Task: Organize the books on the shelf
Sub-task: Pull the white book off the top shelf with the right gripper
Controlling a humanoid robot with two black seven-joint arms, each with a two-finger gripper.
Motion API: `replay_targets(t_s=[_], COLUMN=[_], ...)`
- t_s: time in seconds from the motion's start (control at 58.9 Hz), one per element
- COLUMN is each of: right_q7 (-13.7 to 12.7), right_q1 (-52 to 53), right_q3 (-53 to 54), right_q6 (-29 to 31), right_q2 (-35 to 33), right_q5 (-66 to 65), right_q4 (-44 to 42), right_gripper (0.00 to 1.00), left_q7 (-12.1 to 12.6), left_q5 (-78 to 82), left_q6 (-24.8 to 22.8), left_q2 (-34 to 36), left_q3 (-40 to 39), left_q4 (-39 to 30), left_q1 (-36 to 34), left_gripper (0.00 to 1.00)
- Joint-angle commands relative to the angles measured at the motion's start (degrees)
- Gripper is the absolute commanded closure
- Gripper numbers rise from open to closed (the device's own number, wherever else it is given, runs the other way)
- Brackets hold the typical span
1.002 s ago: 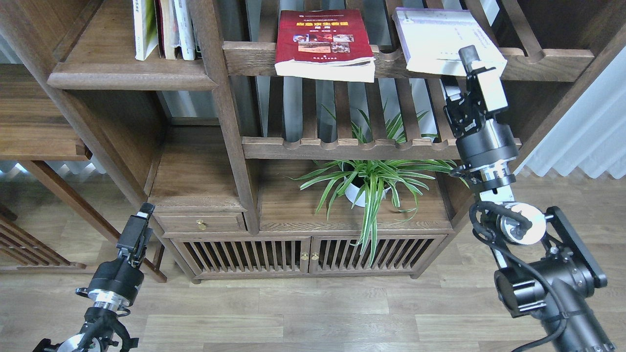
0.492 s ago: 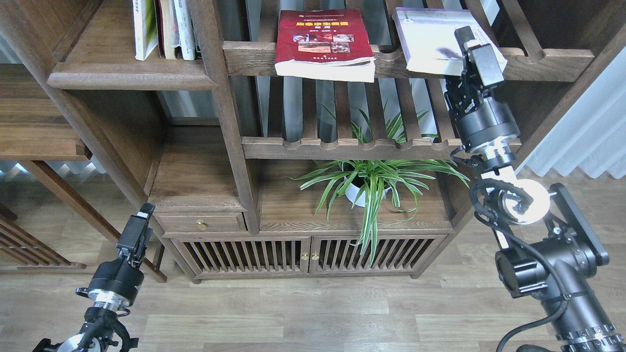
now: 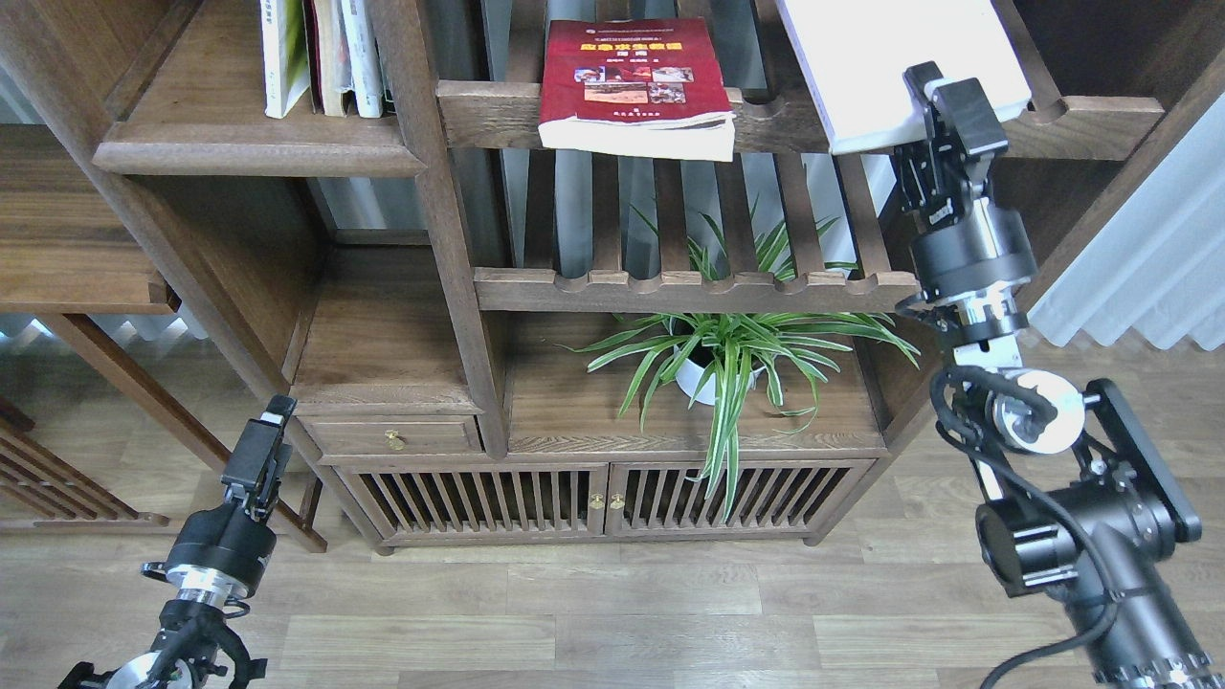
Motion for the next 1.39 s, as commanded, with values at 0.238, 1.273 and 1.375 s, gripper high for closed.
replay_targets(t_s=[0.238,1.273,1.375], right_q7=[-0.2,-0.6,-0.8], right_q1=[-17.0,-30.9,-30.5], right_q3=[7.0,-19.5,-23.1], right_q6=[4.4,4.4,4.4], right_q2=[-1.2,-1.4,-1.3], right_q5=[4.1,0.3,0.3], right_q4=[2.5,0.4,0.3], right_gripper=[0.97,0.96,0.96], left_q7=[-0.2,0.1,0.1], left_q5=[0.0,-25.2,-26.4], left_q6=[0.0,0.0,0.0], left_q2=[0.2,8.0,9.8], left_q3=[0.1,34.5,39.8], left_q4=[0.3,-9.3,-10.0], left_q1=[0.1,-0.9,-2.6], left_gripper=[0.00,0.00,0.01])
